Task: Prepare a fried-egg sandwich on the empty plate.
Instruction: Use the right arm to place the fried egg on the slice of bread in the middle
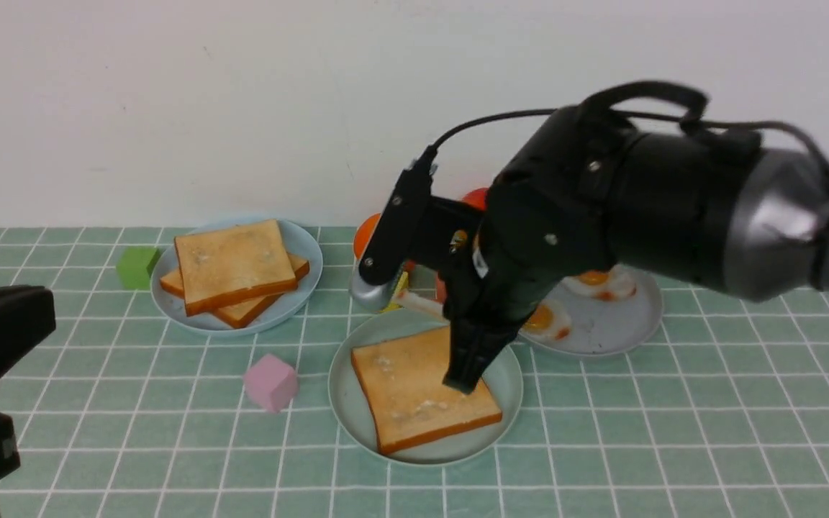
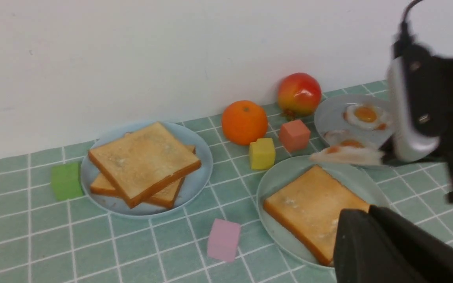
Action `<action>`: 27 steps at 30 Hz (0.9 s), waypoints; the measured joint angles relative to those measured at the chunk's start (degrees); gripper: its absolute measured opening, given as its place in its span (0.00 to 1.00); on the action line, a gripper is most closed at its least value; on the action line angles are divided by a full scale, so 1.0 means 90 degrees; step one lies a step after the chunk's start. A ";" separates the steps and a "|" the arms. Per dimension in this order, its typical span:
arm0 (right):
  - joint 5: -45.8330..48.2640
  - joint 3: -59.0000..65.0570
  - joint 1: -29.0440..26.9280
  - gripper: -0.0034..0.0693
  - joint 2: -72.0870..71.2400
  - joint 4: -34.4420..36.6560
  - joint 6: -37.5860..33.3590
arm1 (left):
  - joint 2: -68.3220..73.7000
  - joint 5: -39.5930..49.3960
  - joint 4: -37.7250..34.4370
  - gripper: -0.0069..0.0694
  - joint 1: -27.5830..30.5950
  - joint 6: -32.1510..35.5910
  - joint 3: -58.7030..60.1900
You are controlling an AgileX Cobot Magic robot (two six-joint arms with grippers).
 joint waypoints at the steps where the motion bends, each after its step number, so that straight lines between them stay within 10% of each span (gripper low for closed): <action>1: -0.0031 0.0000 0.0000 0.14 0.0083 -0.0039 0.0006 | 0.0000 -0.0043 -0.0018 0.13 0.0000 0.0000 0.0000; 27: -0.0310 0.0006 0.0000 0.14 0.0958 -0.0970 0.0553 | 0.0000 -0.0834 -0.0395 0.14 0.0000 0.0006 0.0000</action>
